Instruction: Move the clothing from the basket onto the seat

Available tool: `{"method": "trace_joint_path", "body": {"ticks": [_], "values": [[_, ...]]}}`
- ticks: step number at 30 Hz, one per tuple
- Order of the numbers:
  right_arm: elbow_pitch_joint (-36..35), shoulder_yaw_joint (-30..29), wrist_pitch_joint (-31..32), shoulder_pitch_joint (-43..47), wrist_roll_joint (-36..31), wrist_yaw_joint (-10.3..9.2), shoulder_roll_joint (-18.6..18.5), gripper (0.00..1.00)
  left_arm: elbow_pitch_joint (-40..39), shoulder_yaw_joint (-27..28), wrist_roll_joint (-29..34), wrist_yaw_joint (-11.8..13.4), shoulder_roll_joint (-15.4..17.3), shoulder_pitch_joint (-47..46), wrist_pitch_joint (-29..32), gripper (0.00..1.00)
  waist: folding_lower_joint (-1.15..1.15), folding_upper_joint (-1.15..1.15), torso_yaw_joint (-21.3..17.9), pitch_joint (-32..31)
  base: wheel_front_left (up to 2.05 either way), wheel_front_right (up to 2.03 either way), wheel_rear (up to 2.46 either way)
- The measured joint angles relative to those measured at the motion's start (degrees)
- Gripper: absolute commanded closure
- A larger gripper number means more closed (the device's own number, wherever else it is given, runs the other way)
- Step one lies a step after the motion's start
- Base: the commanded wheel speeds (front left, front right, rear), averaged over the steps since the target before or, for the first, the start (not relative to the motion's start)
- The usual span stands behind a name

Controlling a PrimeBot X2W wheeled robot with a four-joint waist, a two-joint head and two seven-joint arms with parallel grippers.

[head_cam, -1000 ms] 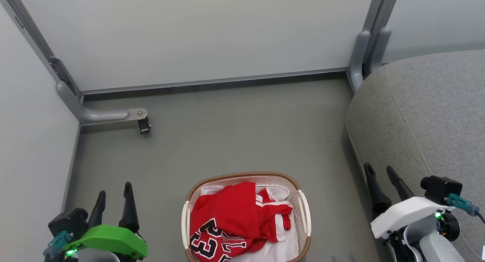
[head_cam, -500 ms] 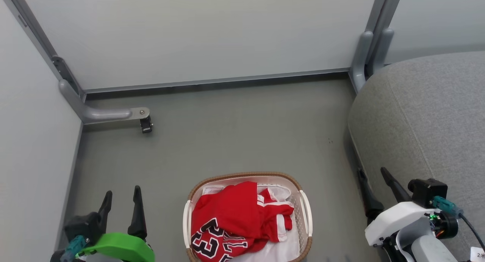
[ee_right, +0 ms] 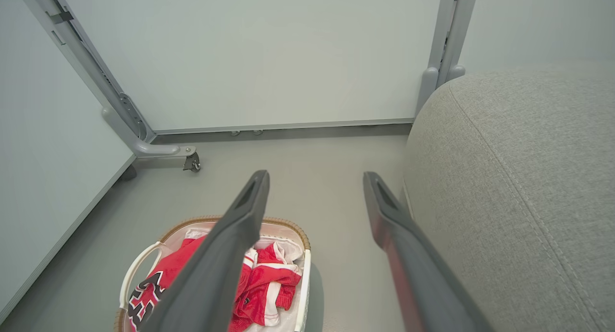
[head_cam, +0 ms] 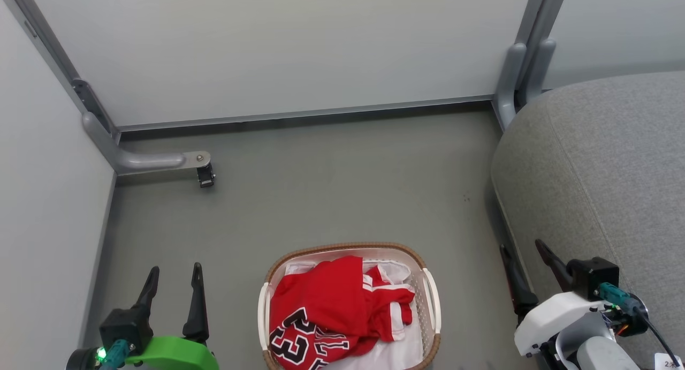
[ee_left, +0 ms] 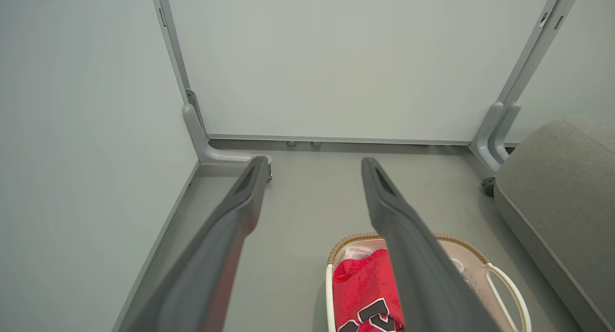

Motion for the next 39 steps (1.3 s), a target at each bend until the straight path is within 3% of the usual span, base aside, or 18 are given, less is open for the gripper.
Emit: {"method": "trace_joint_path", "body": {"ticks": [20,39], "values": [[-0.76,-0.49,-2.15,-1.02,-9.29,0.01,0.54,0.00,-1.70,1.40,9.66,0.00,-1.08,-0.37,-2.21,0.00,0.00,0.00,-0.07,2.23,0.00,0.00,0.00],[-7.28,0.89,-2.96,-9.54,-11.79,0.01,0.79,0.00,3.90,-0.92,12.52,-0.59,-2.82,-9.57,-3.04,0.00,0.00,0.00,-3.21,14.25,0.00,0.00,0.00]]}}
